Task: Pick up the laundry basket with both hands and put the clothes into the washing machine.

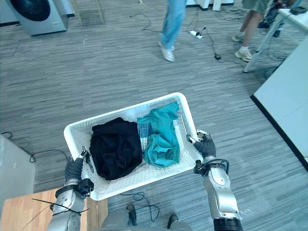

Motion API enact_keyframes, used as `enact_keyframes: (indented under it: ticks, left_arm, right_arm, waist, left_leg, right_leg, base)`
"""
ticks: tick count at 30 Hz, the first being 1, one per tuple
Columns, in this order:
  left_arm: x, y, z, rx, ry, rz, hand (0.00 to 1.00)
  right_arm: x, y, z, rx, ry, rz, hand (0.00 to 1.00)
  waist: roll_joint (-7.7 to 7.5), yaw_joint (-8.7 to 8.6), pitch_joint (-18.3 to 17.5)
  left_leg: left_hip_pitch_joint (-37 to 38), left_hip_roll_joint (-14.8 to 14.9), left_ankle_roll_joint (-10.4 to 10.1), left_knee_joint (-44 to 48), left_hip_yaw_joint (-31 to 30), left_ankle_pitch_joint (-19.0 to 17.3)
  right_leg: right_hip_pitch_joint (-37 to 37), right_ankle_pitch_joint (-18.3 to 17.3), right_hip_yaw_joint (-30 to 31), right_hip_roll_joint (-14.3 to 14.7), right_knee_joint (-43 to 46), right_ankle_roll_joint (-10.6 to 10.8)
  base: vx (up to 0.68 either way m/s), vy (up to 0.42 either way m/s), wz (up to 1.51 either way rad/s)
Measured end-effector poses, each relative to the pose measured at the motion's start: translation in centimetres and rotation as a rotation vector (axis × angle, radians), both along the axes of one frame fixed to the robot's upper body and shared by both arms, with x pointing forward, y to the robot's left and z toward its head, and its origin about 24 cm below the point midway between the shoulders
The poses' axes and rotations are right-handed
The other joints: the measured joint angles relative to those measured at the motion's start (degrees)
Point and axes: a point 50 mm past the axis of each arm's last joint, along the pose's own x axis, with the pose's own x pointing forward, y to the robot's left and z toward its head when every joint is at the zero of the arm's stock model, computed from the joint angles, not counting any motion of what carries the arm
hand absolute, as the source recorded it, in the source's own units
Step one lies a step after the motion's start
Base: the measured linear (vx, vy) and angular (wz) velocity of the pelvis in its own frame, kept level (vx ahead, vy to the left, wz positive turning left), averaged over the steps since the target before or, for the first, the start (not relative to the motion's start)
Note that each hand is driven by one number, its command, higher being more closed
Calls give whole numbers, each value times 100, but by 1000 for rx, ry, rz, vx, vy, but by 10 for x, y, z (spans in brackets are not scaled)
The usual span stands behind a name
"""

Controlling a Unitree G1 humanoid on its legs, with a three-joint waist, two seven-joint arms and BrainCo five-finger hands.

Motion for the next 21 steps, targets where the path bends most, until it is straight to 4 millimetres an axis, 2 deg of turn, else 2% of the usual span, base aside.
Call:
enact_keyframes:
  ticks: [2,5,8,10,11,12,13,14,15,17,18,19,21]
  left_arm:
    - [-2,3,0,7,4,7,100]
    - [-6,7,0,27,3,13,100]
    - [-8,7,-1,27,11,15,100]
    - [-13,8,-4,25,29,22,100]
    - [-16,10,-6,30,40,26,100]
    - [-18,11,-6,34,48,27,100]
    - [-18,12,-7,40,57,24,100]
    - [-18,13,-6,55,58,24,100]
    - [-16,15,-3,68,46,19,100]
    - [-15,14,1,79,32,13,100]
    - [-14,14,2,81,30,10,100]
    - [-14,14,2,85,31,7,100]
    - [-15,15,1,89,38,5,100]
  right_arm:
    - [0,4,-1,14,1,6,100]
    - [0,10,-3,34,10,13,100]
    - [-4,11,-7,44,23,11,100]
    - [-4,12,-9,34,36,16,100]
    - [-6,13,-11,35,47,20,100]
    - [-8,14,-14,39,57,24,100]
    - [-11,14,-18,44,71,24,100]
    - [-12,17,-20,58,78,25,100]
    - [-13,18,-20,68,74,19,100]
    - [-12,17,-19,71,67,14,100]
    - [-13,17,-19,74,68,8,100]
    - [-14,17,-20,77,72,3,100]
    - [-15,17,-22,82,81,-1,100]
  waist:
    - [2,19,-1]
    - [-21,47,-15]
    - [-81,159,-51]
    - [-25,155,-27]
    - [-11,128,-7]
    - [-37,36,30]
    - [16,-92,56]
    - [10,-180,51]
    - [8,-191,49]
    - [45,-184,62]
    - [126,-183,89]
    - [204,-186,137]
    - [230,-178,168]
  left_leg:
    - [12,-95,52,-43,-40,28]
    - [155,-128,71,-271,-158,39]
    - [303,-181,93,-477,-137,25]
    - [466,-97,111,-684,-134,10]
    - [644,-74,121,-838,-173,-3]
    - [842,-105,168,-963,-248,5]
    - [944,-114,256,-973,-330,-59]
    - [1043,-102,280,-974,-454,-118]
    - [1074,-89,274,-971,-529,-184]
    - [1070,-56,242,-963,-641,-260]
    - [1096,20,173,-947,-742,-345]
    - [1197,113,80,-932,-867,-457]
    - [1472,180,-82,-974,-950,-586]
  right_leg:
    - [80,72,-23,-72,-70,89]
    - [187,242,-13,-85,-114,85]
    - [193,247,-49,-112,-57,83]
    - [-206,218,-134,-115,836,122]
    - [-592,210,-210,-232,1799,135]
    - [-926,142,-214,-383,2611,152]
    - [-1094,-113,-186,-458,3043,71]
    - [-1231,-370,-200,-491,3045,-21]
    - [-1432,-443,-227,-479,2764,-99]
    - [-1696,-418,-228,-460,2181,-120]
    - [-1888,-354,-180,-415,1638,-84]
    - [-2035,-136,-164,-408,1168,-57]
    - [-2167,219,-153,-455,709,73]
  base:
    - [87,177,29]
    - [63,121,23]
    - [34,41,-6]
    - [23,51,-17]
    - [50,74,-4]
    - [62,68,26]
    - [124,28,52]
    - [149,-11,55]
    - [168,-26,41]
    - [201,-76,32]
    - [320,-138,51]
    - [317,-142,49]
    - [446,-219,43]
